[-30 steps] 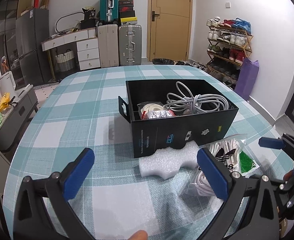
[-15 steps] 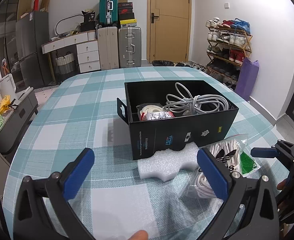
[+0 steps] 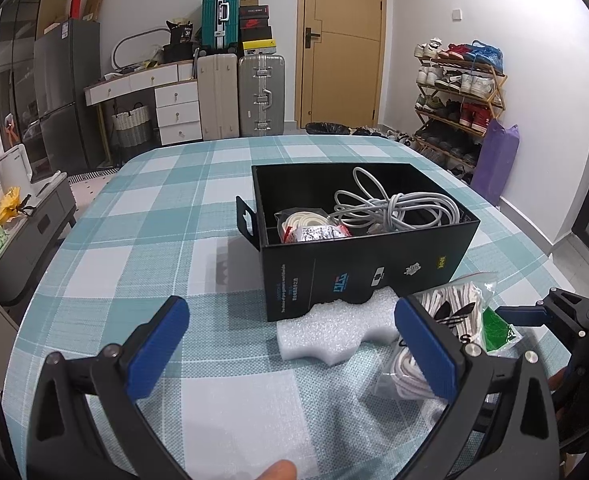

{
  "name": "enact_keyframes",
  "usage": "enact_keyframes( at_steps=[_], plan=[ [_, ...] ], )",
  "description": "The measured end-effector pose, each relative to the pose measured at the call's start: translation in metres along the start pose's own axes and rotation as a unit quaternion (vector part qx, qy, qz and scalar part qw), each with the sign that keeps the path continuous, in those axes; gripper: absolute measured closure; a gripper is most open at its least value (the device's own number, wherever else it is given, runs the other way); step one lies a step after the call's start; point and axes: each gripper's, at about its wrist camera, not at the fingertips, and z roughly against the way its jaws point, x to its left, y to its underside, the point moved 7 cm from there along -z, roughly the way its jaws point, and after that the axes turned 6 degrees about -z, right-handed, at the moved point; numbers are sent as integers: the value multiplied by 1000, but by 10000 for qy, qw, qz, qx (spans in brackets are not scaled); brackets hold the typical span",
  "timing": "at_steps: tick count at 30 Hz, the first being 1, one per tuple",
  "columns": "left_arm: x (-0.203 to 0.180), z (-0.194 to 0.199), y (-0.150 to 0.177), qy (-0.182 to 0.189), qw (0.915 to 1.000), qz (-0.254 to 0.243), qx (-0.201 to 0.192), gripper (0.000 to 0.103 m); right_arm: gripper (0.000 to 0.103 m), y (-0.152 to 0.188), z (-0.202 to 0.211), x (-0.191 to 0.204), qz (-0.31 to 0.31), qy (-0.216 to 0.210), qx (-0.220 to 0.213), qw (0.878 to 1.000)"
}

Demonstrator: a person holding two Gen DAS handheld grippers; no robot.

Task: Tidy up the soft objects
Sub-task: 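Grasp the green medicine packet with the right tool while the left tool grasps the adidas laces bag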

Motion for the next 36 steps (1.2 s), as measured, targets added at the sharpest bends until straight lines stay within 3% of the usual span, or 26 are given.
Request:
enact_keyframes(
  at_steps=[2, 6, 8, 15, 25, 36],
  plan=[
    [0, 0, 0, 8, 10000, -5, -10, 0, 3, 0, -2, 0, 40, 106, 10, 9999],
    [0, 1, 0, 9, 10000, -30, -28, 0, 20, 0, 1, -3, 112, 215, -29, 9997],
    [-1, 1, 0, 10, 10000, -29, -35, 0, 33, -1, 3, -6, 134, 205, -58, 9997],
    [-3, 2, -1, 16, 10000, -42, -39, 0, 51, 1, 9, -8, 284, 56, -127, 9995],
    [-15, 10, -2, 192, 9997, -141, -83, 0, 54, 10, 28, -6, 202, -260, -402, 9986],
    [-40, 11, 0, 717, 9967, -370, -9, 0, 54, 28, 65, -30, 17, 10, -711, 9975]
  ],
)
